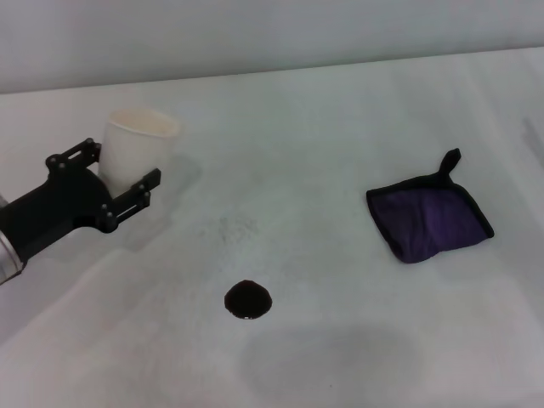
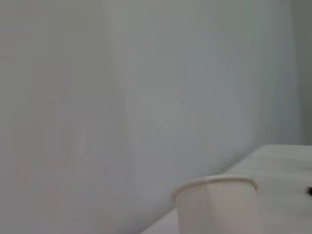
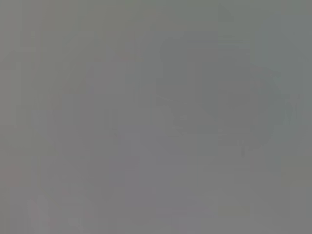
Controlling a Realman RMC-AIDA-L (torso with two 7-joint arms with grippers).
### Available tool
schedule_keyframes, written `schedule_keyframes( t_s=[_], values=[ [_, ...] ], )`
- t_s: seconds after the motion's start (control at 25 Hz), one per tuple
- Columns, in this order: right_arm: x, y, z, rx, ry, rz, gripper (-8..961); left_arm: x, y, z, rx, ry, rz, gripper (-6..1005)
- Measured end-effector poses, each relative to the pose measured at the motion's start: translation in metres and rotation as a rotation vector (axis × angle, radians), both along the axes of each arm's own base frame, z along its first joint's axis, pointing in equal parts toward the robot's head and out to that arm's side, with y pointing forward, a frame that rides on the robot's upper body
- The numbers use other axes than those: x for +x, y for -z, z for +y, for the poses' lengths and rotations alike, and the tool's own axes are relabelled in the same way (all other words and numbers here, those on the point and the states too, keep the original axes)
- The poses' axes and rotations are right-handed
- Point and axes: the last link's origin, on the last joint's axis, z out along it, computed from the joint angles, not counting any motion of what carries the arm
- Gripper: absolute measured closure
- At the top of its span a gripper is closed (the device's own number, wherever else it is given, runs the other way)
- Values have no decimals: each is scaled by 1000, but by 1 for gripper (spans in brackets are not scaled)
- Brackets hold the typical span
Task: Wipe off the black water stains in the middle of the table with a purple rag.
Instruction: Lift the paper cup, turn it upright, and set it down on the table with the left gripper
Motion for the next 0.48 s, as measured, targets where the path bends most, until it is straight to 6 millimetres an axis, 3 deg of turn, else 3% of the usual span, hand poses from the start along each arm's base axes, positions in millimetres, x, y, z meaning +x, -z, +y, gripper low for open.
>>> schedule_keyframes(
  t_s=[0.2, 0.48],
  values=[
    [3, -4, 2, 0, 21, -29, 95, -15, 8, -10, 114, -41, -9, 336],
    [3, -13, 3, 18, 17, -80, 95, -30, 20, -27, 136, -75, 40, 335]
  ],
)
